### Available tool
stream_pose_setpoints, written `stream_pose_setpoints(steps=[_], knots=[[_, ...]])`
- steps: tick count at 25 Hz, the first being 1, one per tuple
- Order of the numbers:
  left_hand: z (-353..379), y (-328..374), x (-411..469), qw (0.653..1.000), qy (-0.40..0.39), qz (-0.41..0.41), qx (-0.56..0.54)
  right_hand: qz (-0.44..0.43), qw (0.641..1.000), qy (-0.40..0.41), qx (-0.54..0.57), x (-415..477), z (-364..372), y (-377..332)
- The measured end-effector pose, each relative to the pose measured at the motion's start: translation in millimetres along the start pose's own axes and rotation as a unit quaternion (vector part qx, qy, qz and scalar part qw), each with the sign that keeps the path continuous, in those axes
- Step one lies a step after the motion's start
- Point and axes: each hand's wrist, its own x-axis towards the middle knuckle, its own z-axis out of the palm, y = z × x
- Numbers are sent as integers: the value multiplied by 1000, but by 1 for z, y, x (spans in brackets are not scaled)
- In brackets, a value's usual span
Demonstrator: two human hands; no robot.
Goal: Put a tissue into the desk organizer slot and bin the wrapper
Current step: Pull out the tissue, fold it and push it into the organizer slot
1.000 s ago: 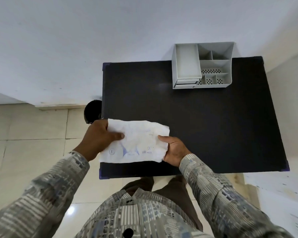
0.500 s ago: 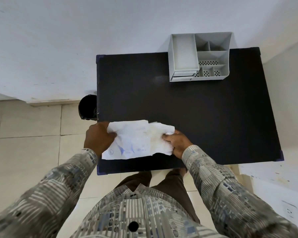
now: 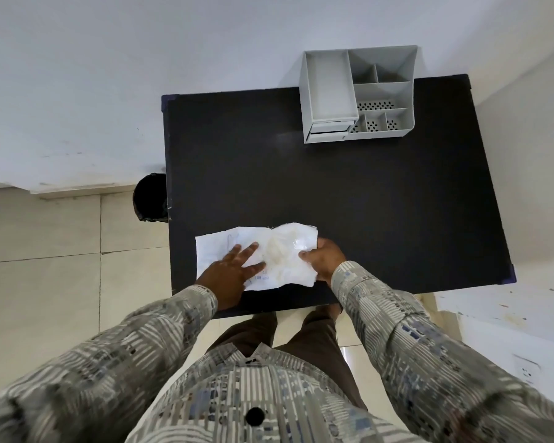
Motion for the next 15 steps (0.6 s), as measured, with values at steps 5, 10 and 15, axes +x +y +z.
stream_pose_setpoints(steps=[5, 10, 15], knots=[[9, -9, -1, 996, 44, -35, -67, -22, 999, 23, 0, -11, -13, -3], [21, -2, 2, 997, -15, -55, 55, -9, 996, 94, -3, -14, -19, 2], [13, -10, 8, 998, -45, -41, 36, -49, 989, 136, 9, -40, -37, -2]])
